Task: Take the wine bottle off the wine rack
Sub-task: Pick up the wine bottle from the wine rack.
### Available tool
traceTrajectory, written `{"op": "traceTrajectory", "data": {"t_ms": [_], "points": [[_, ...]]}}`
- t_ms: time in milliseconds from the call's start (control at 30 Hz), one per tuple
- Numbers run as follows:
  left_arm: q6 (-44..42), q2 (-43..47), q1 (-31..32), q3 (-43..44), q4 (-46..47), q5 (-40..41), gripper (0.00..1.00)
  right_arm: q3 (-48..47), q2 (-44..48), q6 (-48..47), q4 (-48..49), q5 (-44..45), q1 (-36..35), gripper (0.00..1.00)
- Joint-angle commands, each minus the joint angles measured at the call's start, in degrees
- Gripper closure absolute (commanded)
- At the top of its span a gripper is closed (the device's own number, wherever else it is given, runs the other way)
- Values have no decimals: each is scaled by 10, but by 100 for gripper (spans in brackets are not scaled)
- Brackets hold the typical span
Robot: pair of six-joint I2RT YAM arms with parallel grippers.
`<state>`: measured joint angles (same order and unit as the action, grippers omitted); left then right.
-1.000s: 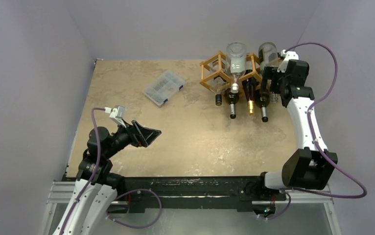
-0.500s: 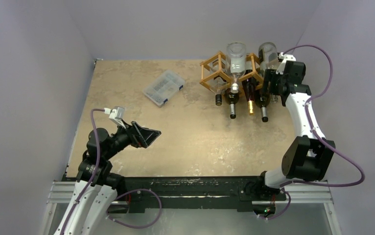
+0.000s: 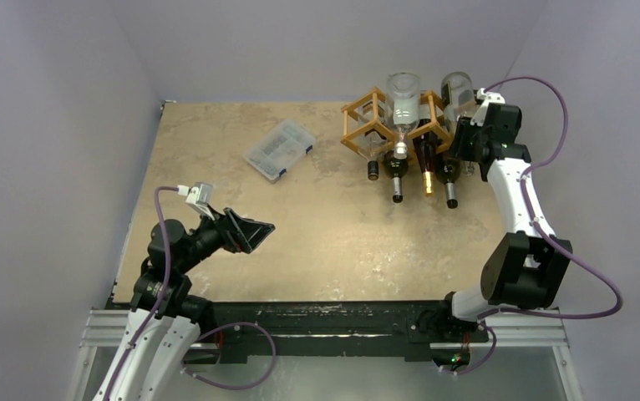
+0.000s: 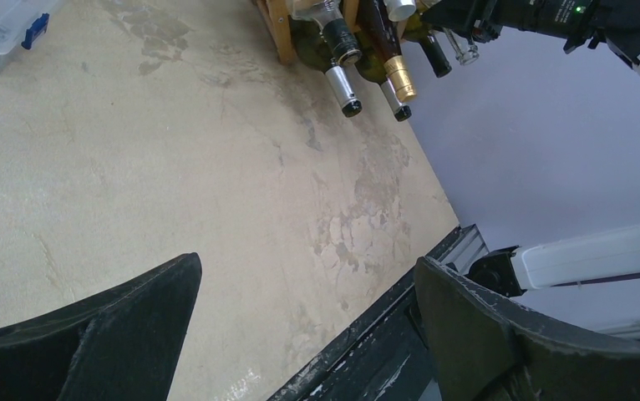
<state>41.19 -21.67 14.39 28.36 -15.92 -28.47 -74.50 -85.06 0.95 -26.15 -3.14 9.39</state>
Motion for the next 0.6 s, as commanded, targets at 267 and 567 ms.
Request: {"op": "traceTrajectory", "data": {"t_ms": [267, 567], "points": [[-6, 12, 3, 1, 9, -3, 0, -7, 46, 24, 38, -16, 19, 93], [-5, 22, 3, 3, 7, -6, 0, -4, 84, 38, 60, -50, 37, 100]]}}
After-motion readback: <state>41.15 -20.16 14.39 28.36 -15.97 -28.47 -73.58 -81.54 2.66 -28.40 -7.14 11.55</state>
